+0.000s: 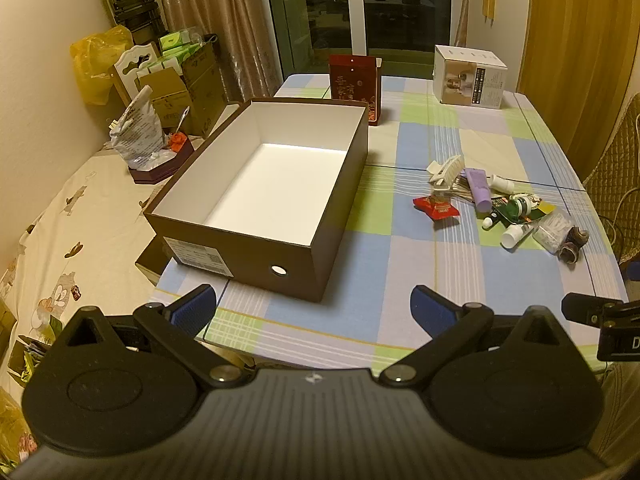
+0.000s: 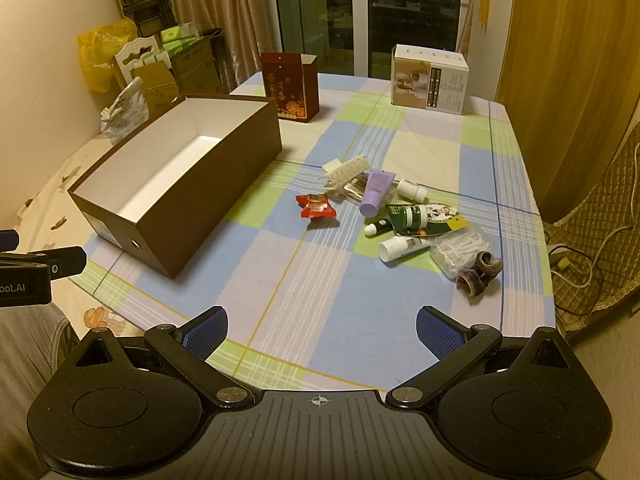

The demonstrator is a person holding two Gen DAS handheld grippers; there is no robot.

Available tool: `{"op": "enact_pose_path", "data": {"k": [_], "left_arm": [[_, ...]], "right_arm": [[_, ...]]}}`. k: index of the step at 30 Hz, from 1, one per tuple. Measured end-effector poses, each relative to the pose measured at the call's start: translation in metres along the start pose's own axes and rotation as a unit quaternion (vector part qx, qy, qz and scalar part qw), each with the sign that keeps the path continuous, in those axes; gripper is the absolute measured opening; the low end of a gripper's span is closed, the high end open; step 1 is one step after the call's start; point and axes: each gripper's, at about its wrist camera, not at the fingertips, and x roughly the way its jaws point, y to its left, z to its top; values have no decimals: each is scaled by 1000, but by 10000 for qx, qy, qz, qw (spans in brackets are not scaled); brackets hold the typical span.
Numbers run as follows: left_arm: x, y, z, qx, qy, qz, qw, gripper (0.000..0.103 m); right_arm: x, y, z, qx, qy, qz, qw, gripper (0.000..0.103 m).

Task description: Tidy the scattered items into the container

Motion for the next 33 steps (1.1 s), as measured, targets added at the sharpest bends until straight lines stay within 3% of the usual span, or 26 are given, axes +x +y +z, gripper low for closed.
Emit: {"op": "enact_pose_path", "data": {"k": [33], "left_arm": [[11, -9, 0, 111, 114, -46, 9999, 102]], "right_arm": [[7, -7, -2, 25, 63, 0, 10000, 103]]}}
